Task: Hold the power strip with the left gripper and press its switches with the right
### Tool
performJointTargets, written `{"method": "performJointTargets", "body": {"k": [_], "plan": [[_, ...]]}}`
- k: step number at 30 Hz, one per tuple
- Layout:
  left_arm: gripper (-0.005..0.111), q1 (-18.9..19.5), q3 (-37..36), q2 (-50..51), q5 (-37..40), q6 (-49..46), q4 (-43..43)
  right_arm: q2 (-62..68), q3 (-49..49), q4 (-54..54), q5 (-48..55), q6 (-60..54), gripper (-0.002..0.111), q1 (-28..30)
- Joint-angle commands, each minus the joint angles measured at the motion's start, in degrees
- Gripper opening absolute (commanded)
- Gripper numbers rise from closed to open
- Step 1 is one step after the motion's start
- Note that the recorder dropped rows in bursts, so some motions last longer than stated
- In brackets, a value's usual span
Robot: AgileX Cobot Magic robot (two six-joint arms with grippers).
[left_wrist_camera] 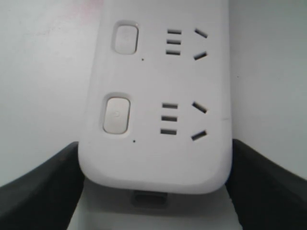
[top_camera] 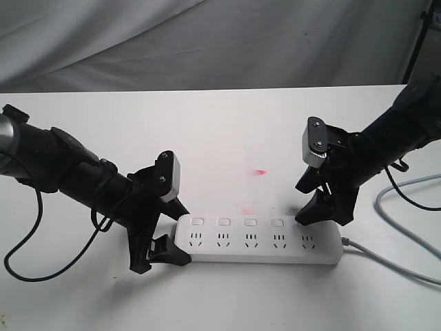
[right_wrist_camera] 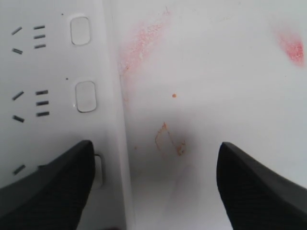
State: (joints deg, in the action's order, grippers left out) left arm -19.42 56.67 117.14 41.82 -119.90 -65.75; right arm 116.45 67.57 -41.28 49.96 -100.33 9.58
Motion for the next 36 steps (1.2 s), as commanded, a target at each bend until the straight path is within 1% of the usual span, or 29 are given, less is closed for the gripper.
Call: {"method": "performJointTargets", "body": {"k": [1, 13, 19, 28, 36], "plan": [[0.0, -0.16, 0.34, 0.05, -1.37, -0.05, -0.13, 1.05, -0.51, 5.12, -2.97, -0.74, 0.066, 0.28], [0.0, -0.16, 0.34, 0.05, -1.37, -0.05, -0.13, 2.7, -0.51, 5.38, -4.24, -1.81, 0.066, 0.28], [0.0, -0.16, 0.34, 0.05, -1.37, -0.05, -0.13, 1.74, -0.51, 4.68, -3.09, -1.64, 0.066, 0.28], [0.0, -0.16, 0.34, 0.05, -1.37, -0.05, -0.13, -4.28, -0.4, -2.08, 0.76, -1.64, 0.066, 0.28], [0.0, -0.16, 0.34, 0.05, -1.37, -0.05, -0.13, -8.19, -0.4, -5.67, 3.24, -1.64, 0.066, 0.28]]}}
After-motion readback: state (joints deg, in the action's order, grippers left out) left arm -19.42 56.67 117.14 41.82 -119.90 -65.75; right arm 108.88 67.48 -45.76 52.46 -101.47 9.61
